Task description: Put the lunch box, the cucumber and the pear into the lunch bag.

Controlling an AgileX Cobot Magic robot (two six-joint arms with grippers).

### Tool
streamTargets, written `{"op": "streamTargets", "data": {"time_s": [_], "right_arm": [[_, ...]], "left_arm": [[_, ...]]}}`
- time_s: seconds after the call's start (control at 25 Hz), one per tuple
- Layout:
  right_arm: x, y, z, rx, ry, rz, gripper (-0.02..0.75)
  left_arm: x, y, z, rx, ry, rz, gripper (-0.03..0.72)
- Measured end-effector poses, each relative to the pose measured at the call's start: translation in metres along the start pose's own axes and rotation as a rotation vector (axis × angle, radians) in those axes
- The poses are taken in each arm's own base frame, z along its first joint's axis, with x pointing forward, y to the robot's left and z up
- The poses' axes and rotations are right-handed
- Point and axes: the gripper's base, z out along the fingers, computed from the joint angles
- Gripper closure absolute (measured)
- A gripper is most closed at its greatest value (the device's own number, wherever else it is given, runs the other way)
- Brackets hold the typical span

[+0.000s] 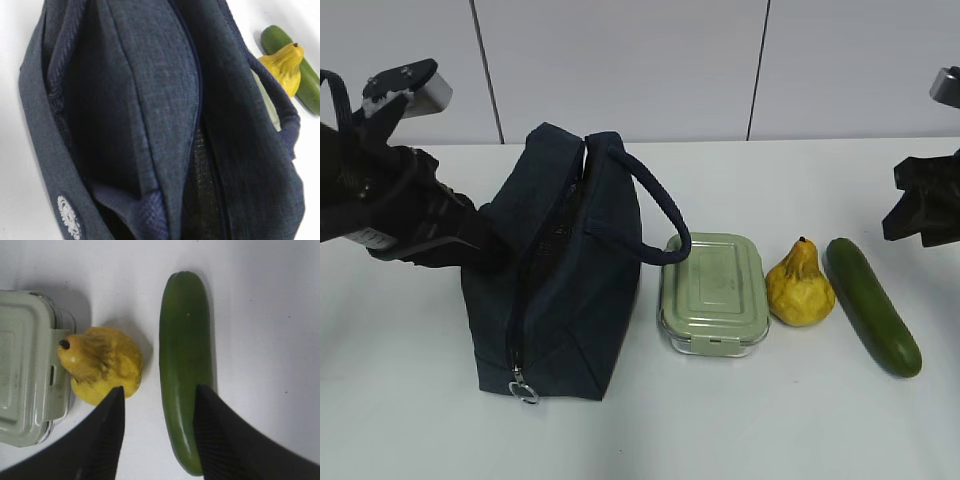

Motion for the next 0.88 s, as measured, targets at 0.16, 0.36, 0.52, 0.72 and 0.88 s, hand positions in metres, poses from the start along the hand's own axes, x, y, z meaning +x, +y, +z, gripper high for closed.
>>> {"op": "streamTargets", "data": {"time_s": [0.16,0.36,0.52,0.72,0.88], "right_arm": [[-0.006,-0.003,0.01,-0.002,0.008,0.009,0.383],[-0.025,-0.007,0.021,-0.009,0.009,0.009,0.349],[-0.041,-0.015,0.043,-0.014,0.073,-0.008,0.284],[-0.052,-0.017,0.067,0.009,0.155,-0.026,0.274],[-0.063,-0.004,0.077,0.097,0.183,-0.095,0.273]], "left_arm": [[0.0,0.0,0.0,-0.003,-0.004,0.004,0.679],[-0.001,0.0,0.0,-0.003,-0.005,0.006,0.685],[-0.001,0.001,0.0,-0.007,-0.011,0.007,0.685],[-0.002,0.001,0.0,-0.011,-0.018,0.007,0.685],[-0.002,0.001,0.0,-0.011,-0.018,0.007,0.685]]}}
